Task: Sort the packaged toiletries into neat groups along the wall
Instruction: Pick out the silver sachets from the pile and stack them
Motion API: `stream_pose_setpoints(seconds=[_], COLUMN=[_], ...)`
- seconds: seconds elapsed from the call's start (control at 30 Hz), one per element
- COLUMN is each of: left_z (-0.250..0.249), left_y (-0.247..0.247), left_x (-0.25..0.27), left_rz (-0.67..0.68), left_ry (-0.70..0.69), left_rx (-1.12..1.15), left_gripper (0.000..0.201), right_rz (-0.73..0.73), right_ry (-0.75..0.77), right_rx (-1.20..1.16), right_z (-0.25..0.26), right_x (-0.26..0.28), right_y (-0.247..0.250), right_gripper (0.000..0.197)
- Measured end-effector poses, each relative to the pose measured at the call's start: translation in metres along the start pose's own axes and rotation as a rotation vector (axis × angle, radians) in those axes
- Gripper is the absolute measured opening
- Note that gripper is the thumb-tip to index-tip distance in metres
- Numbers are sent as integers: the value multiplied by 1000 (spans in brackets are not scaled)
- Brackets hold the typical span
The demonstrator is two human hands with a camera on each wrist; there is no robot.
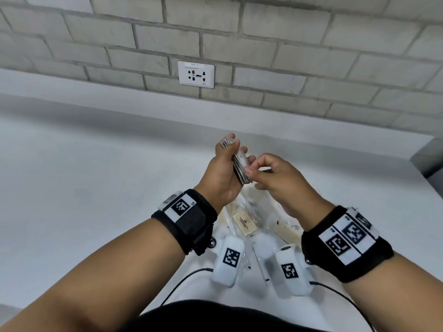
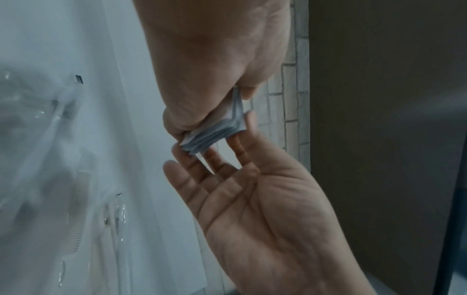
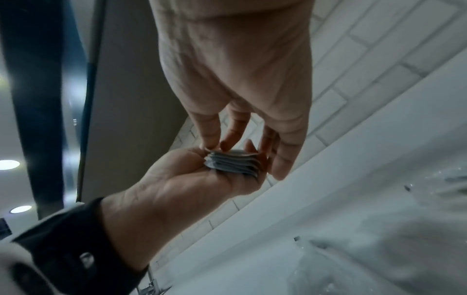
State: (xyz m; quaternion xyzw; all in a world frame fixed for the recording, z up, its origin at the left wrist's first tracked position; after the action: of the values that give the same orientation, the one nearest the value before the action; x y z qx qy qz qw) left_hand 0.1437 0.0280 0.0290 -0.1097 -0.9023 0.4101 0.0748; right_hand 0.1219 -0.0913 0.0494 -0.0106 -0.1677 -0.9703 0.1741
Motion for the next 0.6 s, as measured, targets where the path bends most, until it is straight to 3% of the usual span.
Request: stream_pose_setpoints(seconds=[0.4, 0.5, 0.6], left_z=[8, 8, 5], left_y=[11, 22, 37], left_x=[-29, -42, -60], left_rz=[0, -36, -54], left_ry=[-138, -124, -39], left_rx=[-107, -110, -181], left_gripper=[27, 36, 56], right_rz=[133, 156, 143], right_ry=[-93, -125, -130], right_rx=[-80, -44, 139], right_z=[-12, -17, -24], right_x=[-43, -61, -85], right_y=[-3, -4, 2], right_gripper=[31, 34, 36])
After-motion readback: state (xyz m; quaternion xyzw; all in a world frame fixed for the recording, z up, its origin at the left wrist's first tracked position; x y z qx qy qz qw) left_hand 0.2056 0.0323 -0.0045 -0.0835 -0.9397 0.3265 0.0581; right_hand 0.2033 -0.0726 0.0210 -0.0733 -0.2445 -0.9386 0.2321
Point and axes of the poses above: each hand's wrist, its own x-axis away from the middle knuckle, its own y-axis out of the back of the hand, z = x × y, the point moved 3 cm from there along -x, towards the middle knuckle, and after that the axes turned 11 degrees about z, right-handed, at the moved point
